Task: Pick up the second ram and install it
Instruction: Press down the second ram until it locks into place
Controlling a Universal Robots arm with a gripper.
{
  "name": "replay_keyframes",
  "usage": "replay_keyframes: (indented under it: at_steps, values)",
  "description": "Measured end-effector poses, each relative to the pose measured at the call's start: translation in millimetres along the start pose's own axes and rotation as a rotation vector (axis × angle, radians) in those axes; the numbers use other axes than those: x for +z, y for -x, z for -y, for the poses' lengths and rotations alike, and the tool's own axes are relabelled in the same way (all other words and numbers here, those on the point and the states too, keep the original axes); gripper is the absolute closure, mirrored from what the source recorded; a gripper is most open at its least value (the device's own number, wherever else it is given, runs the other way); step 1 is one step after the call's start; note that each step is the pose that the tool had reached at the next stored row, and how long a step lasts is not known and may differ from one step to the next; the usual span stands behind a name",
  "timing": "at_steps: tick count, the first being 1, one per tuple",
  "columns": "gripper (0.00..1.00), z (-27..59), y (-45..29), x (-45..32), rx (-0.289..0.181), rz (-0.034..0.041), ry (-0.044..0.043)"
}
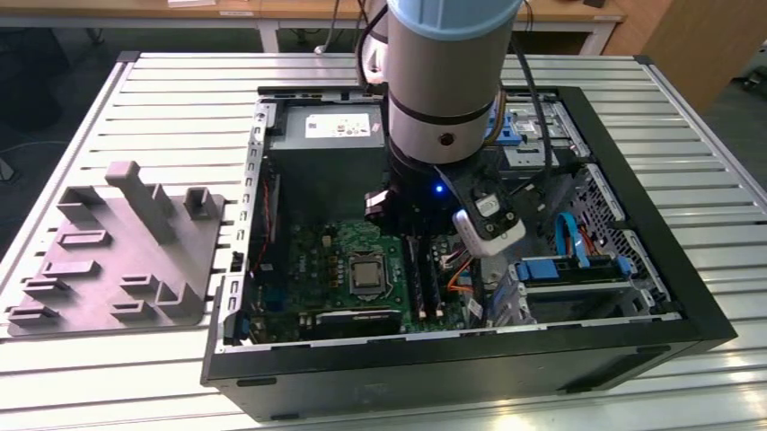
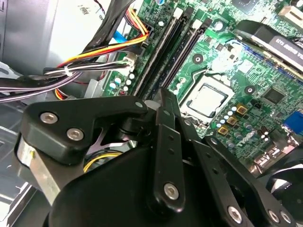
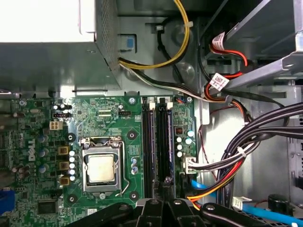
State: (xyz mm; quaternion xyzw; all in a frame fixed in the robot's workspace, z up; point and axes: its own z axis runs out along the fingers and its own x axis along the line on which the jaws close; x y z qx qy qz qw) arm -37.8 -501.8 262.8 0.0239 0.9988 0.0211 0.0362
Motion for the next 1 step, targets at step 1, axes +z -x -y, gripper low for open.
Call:
replay_keyframes:
  at_steps: [1]
  values:
    - [0.9,0.0,0.0,0.0,0.0,0.0,0.0001]
